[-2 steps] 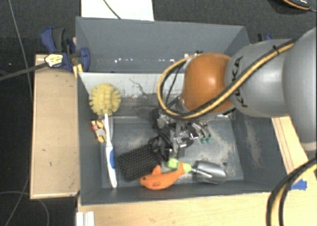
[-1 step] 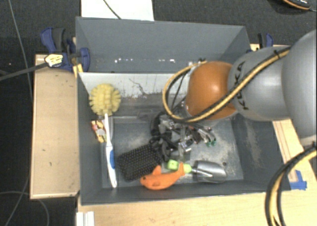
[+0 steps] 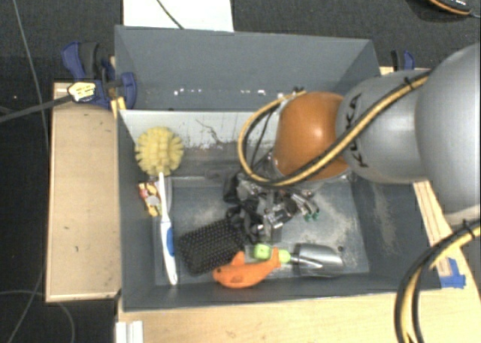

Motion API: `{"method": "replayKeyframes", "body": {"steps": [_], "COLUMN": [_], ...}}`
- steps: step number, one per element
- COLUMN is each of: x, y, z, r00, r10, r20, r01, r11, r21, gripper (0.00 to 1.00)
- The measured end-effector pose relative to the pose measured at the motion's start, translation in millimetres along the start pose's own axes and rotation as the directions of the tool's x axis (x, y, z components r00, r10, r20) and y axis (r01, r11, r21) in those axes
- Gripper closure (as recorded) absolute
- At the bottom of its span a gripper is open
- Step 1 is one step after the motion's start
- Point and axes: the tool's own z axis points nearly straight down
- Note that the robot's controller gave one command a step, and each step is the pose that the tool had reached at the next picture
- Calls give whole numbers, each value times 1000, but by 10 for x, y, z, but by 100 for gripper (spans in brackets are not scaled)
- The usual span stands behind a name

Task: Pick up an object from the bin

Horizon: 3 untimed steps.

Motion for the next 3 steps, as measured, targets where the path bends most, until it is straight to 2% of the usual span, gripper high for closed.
{"method": "replayKeyframes", "body": {"steps": [1,2,3], "x": [69,-11,23], "y": [-31,36,72], "z": [-14,-18,-17], "r00": [1000,1000,1000], "r10": [-12,12,4], "r20": [1,4,4], "r01": [12,-12,-4], "r11": [1000,1000,1000], "r21": [-2,0,-1], "gripper": [0,0,0]}}
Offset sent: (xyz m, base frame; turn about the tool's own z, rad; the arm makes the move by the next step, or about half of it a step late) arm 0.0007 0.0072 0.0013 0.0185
